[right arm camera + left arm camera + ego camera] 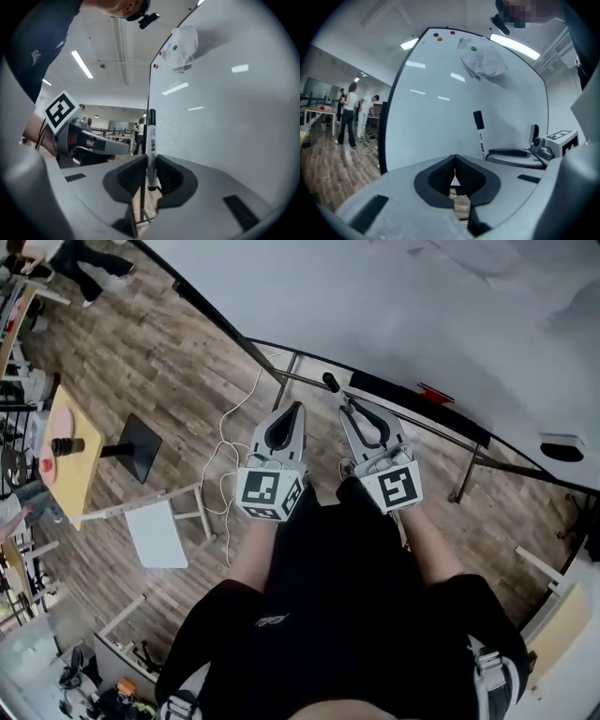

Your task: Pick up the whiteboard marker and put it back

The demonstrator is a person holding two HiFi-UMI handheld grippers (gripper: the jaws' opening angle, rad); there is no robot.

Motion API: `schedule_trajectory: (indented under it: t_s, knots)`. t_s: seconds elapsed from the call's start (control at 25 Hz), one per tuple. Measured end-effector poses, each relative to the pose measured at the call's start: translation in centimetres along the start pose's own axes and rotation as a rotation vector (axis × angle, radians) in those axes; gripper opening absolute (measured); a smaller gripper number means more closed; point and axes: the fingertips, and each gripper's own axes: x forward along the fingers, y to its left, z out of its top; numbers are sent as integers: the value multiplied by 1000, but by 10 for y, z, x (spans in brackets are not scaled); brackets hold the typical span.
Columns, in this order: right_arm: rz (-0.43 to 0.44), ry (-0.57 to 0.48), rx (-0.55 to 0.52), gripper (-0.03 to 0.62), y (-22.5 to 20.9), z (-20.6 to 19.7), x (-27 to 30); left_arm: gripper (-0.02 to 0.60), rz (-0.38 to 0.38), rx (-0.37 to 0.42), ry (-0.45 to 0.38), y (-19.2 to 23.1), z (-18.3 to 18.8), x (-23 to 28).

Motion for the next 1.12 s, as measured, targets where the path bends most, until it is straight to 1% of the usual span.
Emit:
schedule_trajectory:
  t_s: [0.04, 0.08, 0.16, 0.24, 0.28, 0.44, 0.48, 0.52, 0.56, 0.64, 0.76, 0.8, 1.0, 1.12]
  knots:
    - [-32, 20, -30, 57, 0, -2, -2, 8, -58, 7, -1, -3, 4, 5]
    - [-68, 33, -41, 57, 0, -3, -4, 8, -135, 18, -1, -9, 7, 8]
    - [-154, 29, -19, 57, -2, 0, -9, 8, -322, 25, 10, -23, 10, 14]
    - [-238, 5, 1, 57, -4, 6, -15, 9, -490, -11, 25, -33, 12, 16]
    - [-272, -2, 1, 57, -3, 9, -18, 9, -553, -38, 28, -35, 14, 17]
    - [-363, 24, -1, 57, 6, 5, -27, 12, -729, -132, 34, -46, 18, 14]
    - [-381, 23, 6, 57, 8, 5, -29, 44, -770, -149, 44, -50, 17, 12]
    - [-397, 18, 10, 57, 10, 5, -30, 101, -808, -160, 58, -55, 15, 11]
    - [-409, 15, 9, 57, 12, 5, -32, 121, -840, -167, 70, -58, 13, 9]
    - [-423, 34, -9, 57, 17, 3, -34, 124, -887, -175, 83, -64, 13, 6]
    - [-394, 178, -78, 57, 24, -15, -39, 124, -939, -200, 80, -72, 18, 5]
    - [-390, 198, -86, 57, 25, -17, -39, 124, -950, -200, 79, -76, 19, 5]
    - [-414, 166, -72, 57, 24, -10, -36, 124, -984, -169, 89, -90, 19, 10]
    - [-429, 164, -68, 57, 23, -11, -39, 123, -994, -149, 90, -97, 18, 12]
